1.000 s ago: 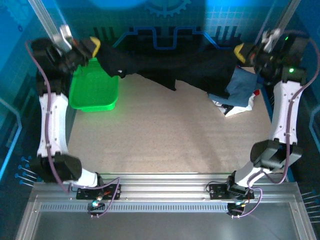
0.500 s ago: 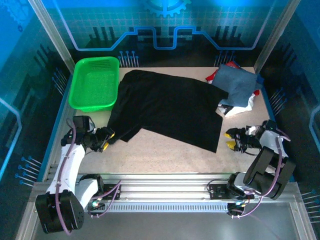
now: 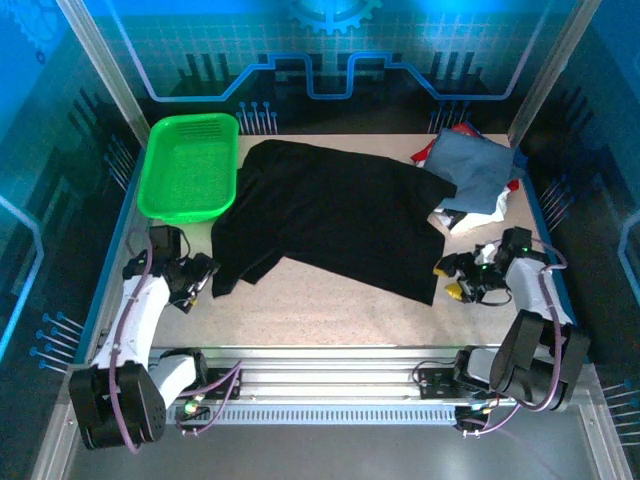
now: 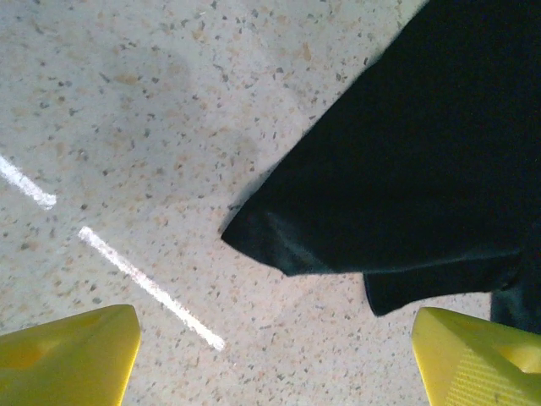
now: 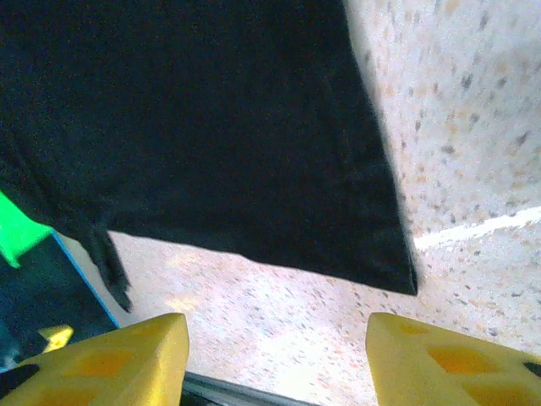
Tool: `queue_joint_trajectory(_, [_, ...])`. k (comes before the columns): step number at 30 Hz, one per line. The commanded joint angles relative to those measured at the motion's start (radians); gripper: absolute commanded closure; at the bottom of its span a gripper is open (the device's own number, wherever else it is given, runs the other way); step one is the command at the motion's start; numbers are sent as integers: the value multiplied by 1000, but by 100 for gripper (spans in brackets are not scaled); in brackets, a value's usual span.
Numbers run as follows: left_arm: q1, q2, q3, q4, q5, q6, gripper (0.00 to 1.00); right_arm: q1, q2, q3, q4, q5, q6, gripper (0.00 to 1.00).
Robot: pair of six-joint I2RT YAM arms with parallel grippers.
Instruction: Fold and stack the t-shirts
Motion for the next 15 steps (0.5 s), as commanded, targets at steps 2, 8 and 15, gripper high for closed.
queue_joint_trajectory(2, [-5, 85, -46, 122, 54, -1, 18, 43, 22, -80, 65, 56, 66, 41])
queue_joint_trajectory(8, [-5, 231, -57, 235, 127, 8, 25, 84, 79, -108, 161, 74, 89, 43])
queue_joint_trajectory(15, [-5, 321, -68, 315, 149, 6, 46, 115, 140, -95, 203, 90, 108, 46])
